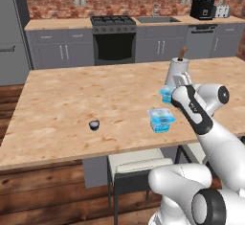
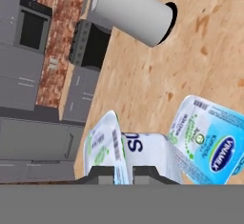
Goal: Stack the yogurt containers by placing the smaller containers on top of the larger containers.
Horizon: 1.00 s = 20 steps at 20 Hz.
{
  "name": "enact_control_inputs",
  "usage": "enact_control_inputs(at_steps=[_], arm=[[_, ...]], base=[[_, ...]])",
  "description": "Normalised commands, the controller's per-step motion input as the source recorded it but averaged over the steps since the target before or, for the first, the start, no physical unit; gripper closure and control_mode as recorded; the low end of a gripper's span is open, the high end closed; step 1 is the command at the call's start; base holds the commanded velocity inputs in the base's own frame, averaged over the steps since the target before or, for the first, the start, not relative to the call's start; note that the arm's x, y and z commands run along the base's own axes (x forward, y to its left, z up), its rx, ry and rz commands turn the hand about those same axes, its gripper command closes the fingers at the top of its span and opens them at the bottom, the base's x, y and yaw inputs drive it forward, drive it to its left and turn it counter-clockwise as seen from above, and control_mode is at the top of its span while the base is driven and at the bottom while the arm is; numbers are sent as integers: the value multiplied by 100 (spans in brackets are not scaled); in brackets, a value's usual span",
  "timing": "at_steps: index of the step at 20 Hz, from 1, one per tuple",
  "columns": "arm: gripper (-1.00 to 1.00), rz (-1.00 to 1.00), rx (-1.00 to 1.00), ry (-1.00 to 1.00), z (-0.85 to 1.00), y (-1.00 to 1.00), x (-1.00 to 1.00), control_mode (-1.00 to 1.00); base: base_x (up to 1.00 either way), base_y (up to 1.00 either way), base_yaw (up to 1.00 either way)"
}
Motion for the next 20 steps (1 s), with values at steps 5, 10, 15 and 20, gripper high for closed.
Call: enact_control_inputs(at_steps=[5, 10, 15, 20], arm=[[100, 0, 1, 0, -18, -6, 0, -100], [100, 0, 0, 0, -15, 0, 0, -100], [100, 0, 0, 0, -12, 1, 0, -100], [100, 0, 0, 0, -9, 0, 0, -100]], base=[[0, 0, 0], [0, 0, 0], [0, 0, 0], [0, 0, 0]])
